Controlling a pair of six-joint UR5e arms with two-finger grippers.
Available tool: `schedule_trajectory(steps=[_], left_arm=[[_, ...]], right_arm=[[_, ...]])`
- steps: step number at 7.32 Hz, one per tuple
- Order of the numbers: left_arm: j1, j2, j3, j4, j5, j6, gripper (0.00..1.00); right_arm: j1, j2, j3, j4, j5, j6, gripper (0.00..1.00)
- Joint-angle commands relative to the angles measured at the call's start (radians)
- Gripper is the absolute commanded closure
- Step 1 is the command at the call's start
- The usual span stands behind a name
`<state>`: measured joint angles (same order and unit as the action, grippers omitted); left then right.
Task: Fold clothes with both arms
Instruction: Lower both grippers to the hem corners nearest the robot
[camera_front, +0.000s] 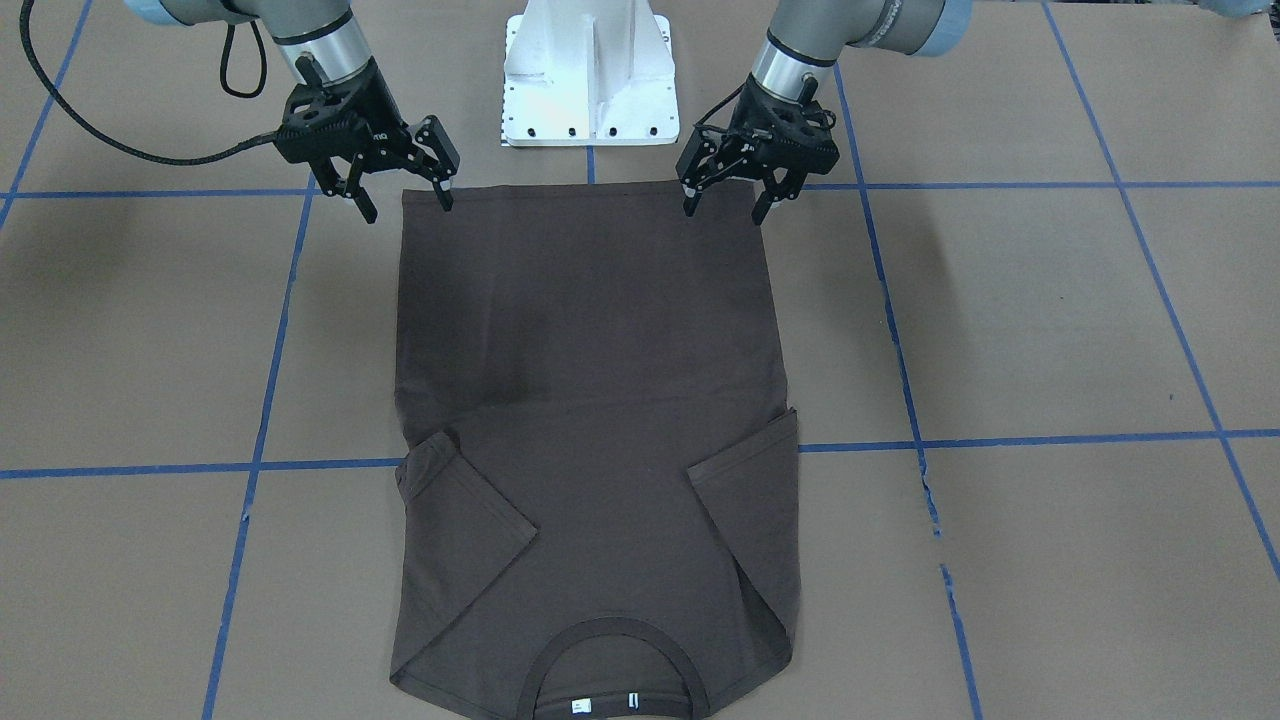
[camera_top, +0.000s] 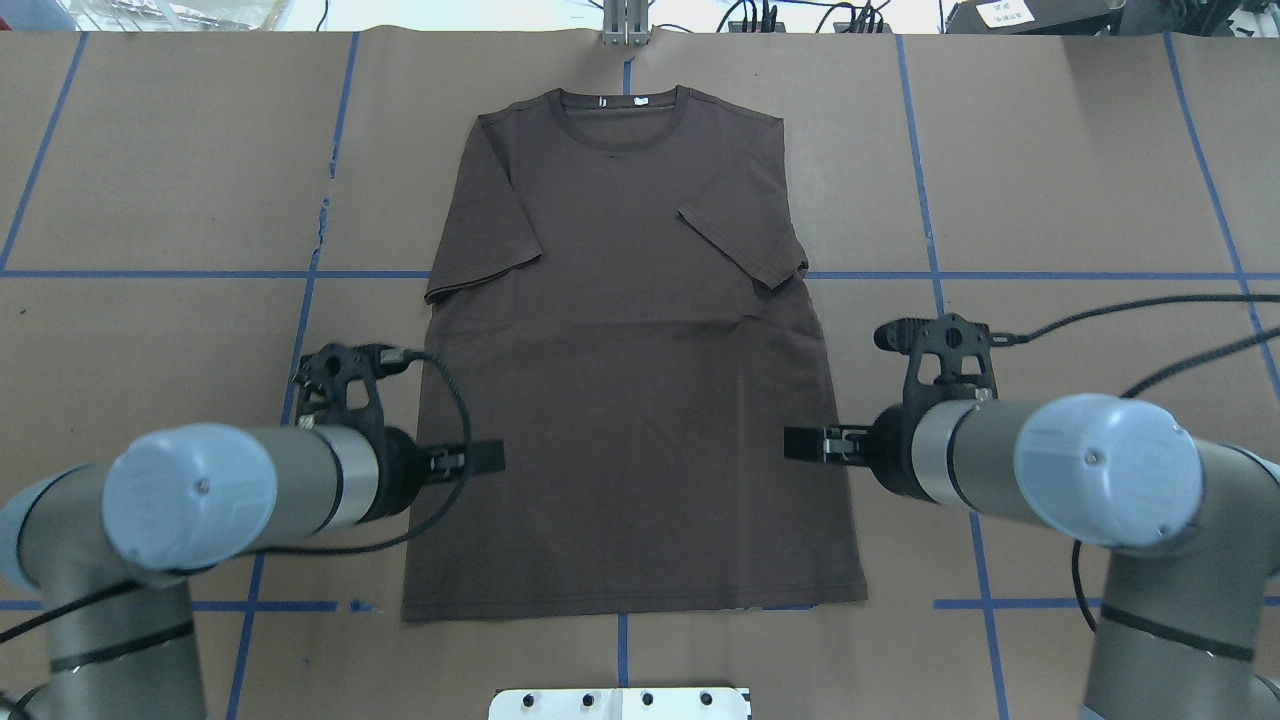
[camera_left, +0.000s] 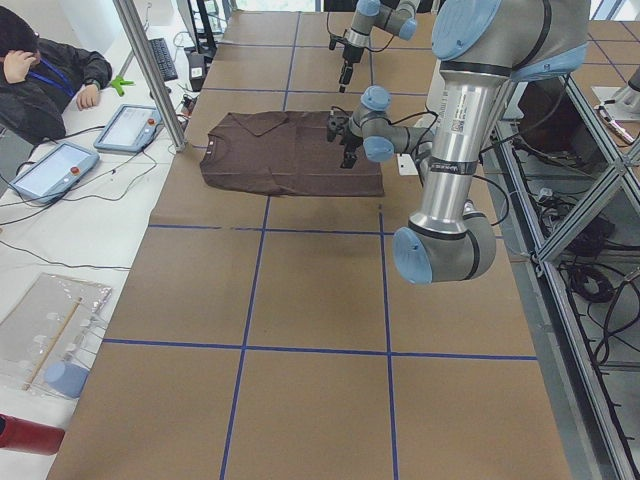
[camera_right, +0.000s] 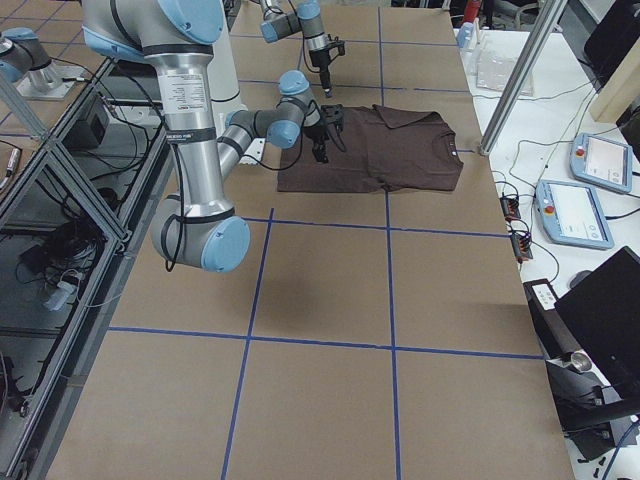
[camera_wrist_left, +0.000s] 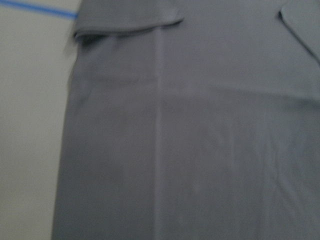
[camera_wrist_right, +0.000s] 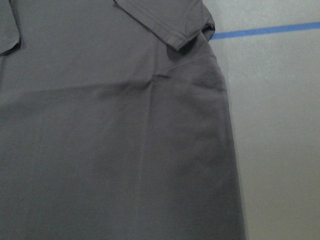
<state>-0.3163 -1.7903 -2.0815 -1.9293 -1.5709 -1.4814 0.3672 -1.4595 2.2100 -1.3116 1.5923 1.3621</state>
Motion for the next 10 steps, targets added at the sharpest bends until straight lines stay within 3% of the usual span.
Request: schedule_trajectory(steps=[1, 2, 3, 10], left_arm=[[0.084, 0.095, -0.034, 0.001, 0.020, -0.057, 0.20], [0.123, 0.107, -0.023, 0.003, 0.022, -0.113, 0.38], [0.149, 0.114, -0.020, 0.004, 0.023, -0.137, 0.47], [0.197, 0.111, 0.020, 0.062, 0.025, -0.172, 0.55]], right_arm=[[-0.074, -0.061, 0.046, 0.000, -0.052, 0.043, 0.00], [-0.129, -0.079, 0.045, 0.002, -0.111, 0.081, 0.00], [-0.157, -0.082, 0.042, 0.044, -0.142, 0.098, 0.00], [-0.159, -0.084, 0.039, 0.048, -0.144, 0.098, 0.00]])
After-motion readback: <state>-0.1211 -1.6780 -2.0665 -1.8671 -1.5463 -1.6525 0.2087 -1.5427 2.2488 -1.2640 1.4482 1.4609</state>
